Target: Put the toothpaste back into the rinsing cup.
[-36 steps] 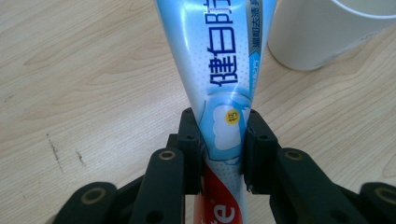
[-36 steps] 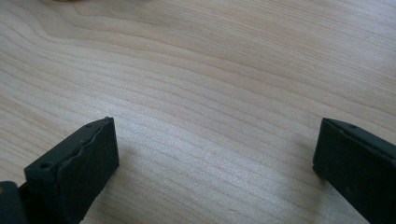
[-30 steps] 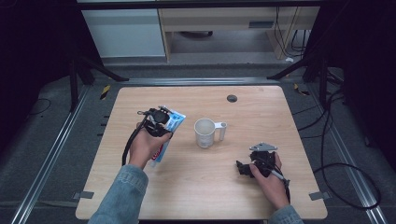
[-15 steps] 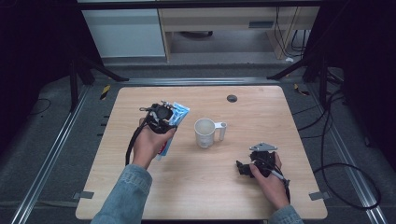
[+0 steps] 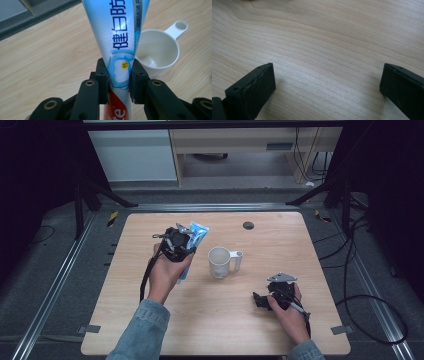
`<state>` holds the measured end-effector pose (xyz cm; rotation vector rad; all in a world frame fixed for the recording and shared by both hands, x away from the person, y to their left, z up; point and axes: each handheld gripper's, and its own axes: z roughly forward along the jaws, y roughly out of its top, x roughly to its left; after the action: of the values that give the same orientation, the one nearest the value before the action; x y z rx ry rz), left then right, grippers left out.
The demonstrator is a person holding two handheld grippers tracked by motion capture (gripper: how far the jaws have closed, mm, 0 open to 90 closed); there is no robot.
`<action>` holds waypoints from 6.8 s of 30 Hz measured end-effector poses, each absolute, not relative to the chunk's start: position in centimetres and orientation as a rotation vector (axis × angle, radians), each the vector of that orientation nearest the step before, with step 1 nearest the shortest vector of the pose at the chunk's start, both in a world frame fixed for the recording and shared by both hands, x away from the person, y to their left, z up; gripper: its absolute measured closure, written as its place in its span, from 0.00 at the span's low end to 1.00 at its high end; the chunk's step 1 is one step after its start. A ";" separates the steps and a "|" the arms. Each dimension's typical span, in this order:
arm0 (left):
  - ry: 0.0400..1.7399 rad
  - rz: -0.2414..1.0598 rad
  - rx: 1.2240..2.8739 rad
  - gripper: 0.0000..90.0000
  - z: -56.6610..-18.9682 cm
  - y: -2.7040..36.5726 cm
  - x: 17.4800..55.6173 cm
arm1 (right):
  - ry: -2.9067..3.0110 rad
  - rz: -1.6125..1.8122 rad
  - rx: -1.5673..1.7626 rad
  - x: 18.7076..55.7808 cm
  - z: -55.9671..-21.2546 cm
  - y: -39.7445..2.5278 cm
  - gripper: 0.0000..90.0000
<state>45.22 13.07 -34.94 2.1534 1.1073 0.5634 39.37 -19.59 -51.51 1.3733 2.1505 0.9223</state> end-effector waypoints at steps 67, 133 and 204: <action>1.017 0.771 1.759 0.80 -31.6 10.7 44.5 | 2.178 0.928 1.329 39.3 -51.5 -19.9 0.01; 0.874 0.774 1.669 0.80 -32.5 6.2 44.2 | 2.191 0.934 1.328 39.3 -51.5 -19.9 0.00; 0.969 0.697 1.766 0.80 -41.7 5.8 45.8 | 2.193 0.934 1.320 39.4 -51.5 -19.9 0.00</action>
<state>45.84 5.80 -41.71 1.7656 0.9692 0.6966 39.35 -19.94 -51.51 1.3200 2.1928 0.9343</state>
